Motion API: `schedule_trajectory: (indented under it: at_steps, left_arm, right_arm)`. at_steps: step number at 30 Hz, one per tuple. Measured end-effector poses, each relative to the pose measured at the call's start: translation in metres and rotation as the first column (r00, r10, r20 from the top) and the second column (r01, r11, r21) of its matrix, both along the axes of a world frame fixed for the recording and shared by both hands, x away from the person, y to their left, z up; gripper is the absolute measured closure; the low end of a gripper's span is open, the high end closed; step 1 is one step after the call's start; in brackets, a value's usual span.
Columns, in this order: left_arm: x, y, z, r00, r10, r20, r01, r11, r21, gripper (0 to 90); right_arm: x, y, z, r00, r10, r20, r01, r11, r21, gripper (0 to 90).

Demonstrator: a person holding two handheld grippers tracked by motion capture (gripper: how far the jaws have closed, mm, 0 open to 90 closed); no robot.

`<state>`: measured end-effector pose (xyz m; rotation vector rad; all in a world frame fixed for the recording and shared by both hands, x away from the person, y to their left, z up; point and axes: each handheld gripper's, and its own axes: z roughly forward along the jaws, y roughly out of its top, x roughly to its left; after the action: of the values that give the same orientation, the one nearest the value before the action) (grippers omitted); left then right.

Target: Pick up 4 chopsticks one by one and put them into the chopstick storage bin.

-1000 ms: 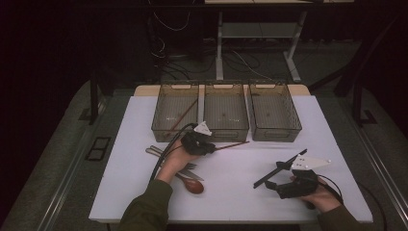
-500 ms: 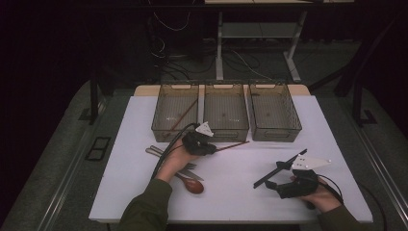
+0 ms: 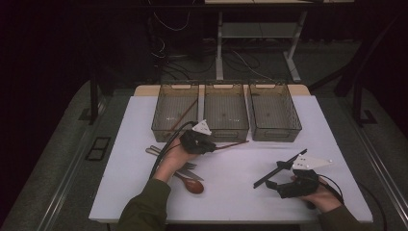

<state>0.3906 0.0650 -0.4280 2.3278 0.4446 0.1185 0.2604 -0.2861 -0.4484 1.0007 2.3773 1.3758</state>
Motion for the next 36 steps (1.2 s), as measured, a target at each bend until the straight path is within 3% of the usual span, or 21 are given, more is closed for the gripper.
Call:
schedule_trajectory:
  at_steps: [22, 36]
  left_arm:
    - [-0.014, 0.008, 0.022, 0.9991, -0.041, -0.007, 0.040, 0.9963, -0.076, 83.7]
    - [-0.018, 0.027, 0.041, 0.9998, 0.004, -0.020, -0.006, 0.9923, -0.124, 83.8]
  right_arm:
    - [0.000, -0.001, 0.001, 1.0000, -0.001, 0.001, 0.001, 1.000, 0.002, 12.1]
    - [0.000, -0.001, 0.001, 1.0000, -0.001, 0.001, 0.001, 1.000, 0.002, 12.2]
